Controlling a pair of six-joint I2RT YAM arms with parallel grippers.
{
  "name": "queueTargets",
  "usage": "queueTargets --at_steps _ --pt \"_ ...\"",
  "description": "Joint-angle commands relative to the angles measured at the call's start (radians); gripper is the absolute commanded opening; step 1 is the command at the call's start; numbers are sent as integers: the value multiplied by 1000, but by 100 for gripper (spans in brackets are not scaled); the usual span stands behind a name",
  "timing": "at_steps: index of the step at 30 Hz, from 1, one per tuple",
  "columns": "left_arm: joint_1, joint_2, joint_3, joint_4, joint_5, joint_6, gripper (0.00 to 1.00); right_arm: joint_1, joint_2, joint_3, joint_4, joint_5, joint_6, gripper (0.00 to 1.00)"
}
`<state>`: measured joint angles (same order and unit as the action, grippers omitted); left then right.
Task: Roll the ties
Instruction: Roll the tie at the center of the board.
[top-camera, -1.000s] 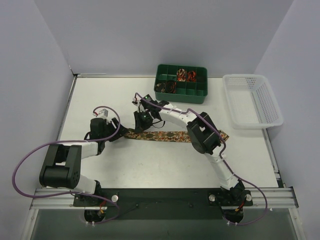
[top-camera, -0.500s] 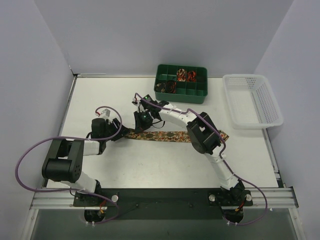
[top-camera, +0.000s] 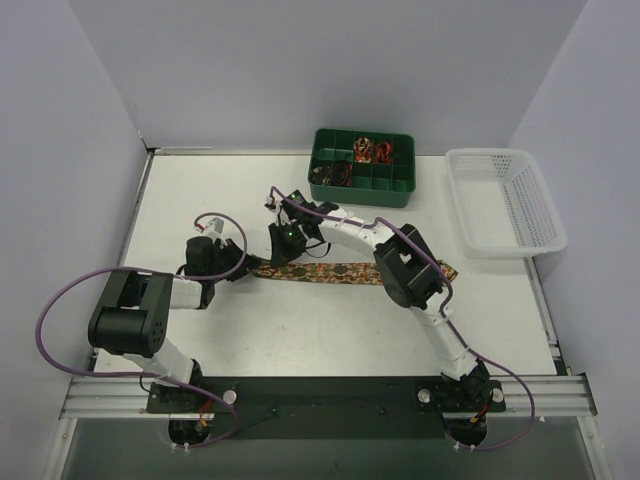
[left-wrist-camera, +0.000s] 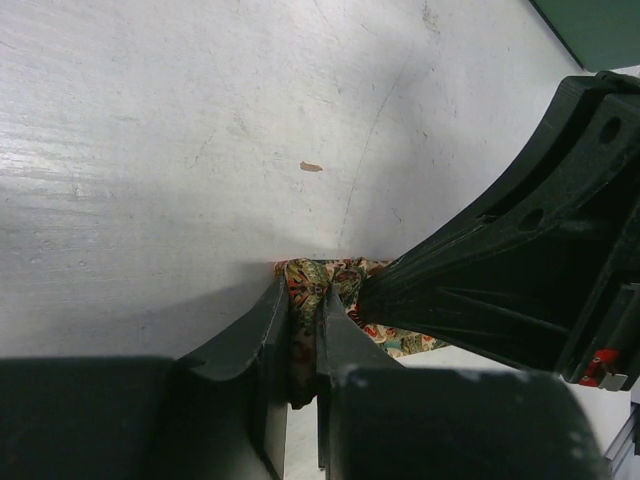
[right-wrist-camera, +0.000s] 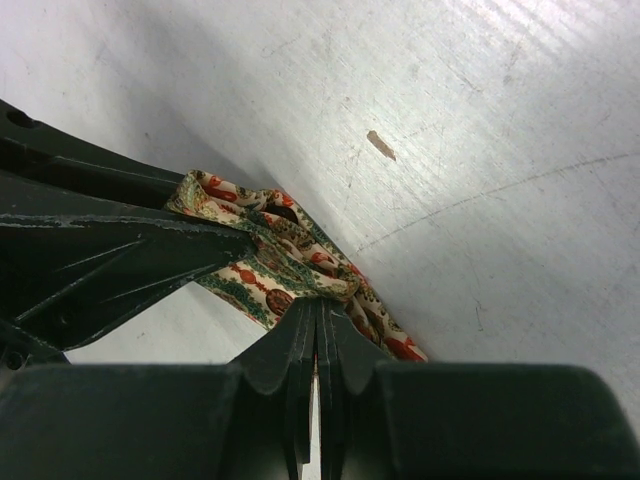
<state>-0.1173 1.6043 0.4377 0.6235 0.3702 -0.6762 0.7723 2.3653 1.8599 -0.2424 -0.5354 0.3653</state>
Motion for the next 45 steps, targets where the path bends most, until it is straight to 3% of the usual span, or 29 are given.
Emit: queueTargets --at_steps 1,23,33,45 --pt "-4 -30 12 2 -8 20 0 -1 -66 -37 -52 43 -23 2" --pt "-113 -188 131 -275 -180 190 0 5 -29 -19 -52 18 -15 2" --pt "-252 -179 242 -396 -283 268 0 5 -12 2 -52 15 -12 2" --pt "-306 -139 315 -498 -361 286 0 -25 -29 -4 -44 -41 7 2"
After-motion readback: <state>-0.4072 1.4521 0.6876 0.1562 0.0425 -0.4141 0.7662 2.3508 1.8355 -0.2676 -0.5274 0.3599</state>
